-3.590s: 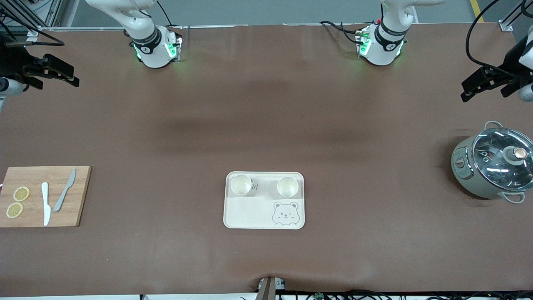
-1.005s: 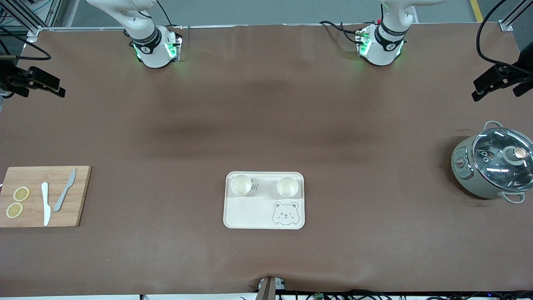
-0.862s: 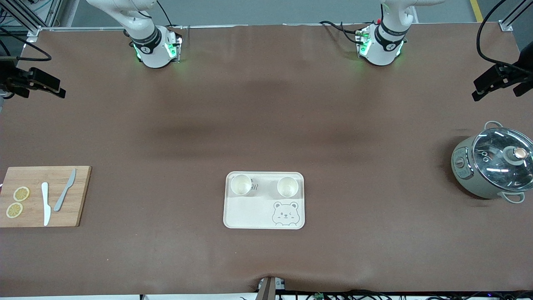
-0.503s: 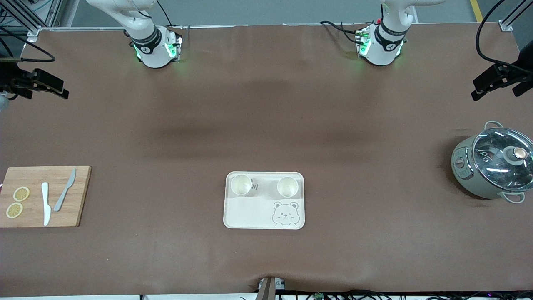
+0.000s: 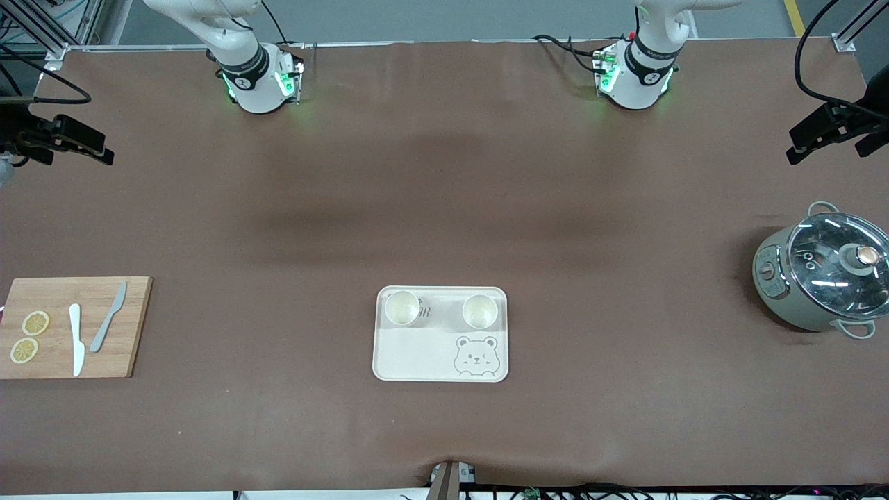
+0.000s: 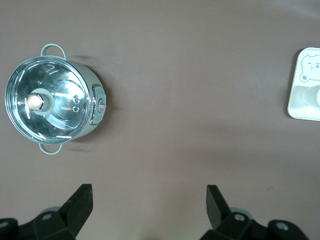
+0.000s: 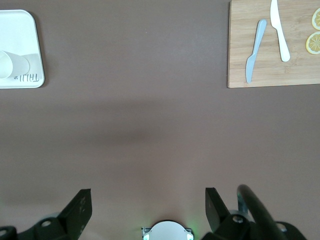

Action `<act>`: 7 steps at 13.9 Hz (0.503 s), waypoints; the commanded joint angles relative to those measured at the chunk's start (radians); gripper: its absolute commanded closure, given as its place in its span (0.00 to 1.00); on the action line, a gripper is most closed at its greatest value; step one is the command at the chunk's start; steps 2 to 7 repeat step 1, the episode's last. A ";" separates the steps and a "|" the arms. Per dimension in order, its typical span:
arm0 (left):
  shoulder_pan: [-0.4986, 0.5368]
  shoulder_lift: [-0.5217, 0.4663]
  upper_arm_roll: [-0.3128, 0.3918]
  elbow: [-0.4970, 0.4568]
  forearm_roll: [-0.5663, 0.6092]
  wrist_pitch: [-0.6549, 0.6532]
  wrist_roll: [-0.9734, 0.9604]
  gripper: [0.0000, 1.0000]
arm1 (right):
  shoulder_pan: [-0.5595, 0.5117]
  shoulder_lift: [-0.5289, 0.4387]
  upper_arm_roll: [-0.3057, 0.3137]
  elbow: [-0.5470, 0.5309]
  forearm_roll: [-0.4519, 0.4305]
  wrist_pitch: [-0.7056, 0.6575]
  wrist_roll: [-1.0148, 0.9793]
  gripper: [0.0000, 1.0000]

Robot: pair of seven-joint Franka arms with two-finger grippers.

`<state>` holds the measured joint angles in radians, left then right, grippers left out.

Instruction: Place white IKEA cup upright on tray with both arms

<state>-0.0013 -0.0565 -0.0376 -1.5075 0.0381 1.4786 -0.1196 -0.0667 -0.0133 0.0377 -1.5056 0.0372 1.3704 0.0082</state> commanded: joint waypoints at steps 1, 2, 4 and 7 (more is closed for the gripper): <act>0.004 -0.002 -0.002 0.013 -0.018 -0.027 0.018 0.00 | 0.019 -0.002 -0.007 0.008 -0.020 0.004 0.015 0.00; 0.004 -0.002 -0.002 0.013 -0.018 -0.027 0.018 0.00 | 0.019 -0.002 -0.007 0.008 -0.020 0.004 0.015 0.00; 0.004 -0.002 -0.002 0.013 -0.018 -0.027 0.018 0.00 | 0.019 -0.002 -0.007 0.008 -0.020 0.004 0.015 0.00; 0.004 -0.002 -0.002 0.013 -0.018 -0.027 0.018 0.00 | 0.019 -0.002 -0.007 0.008 -0.020 0.004 0.015 0.00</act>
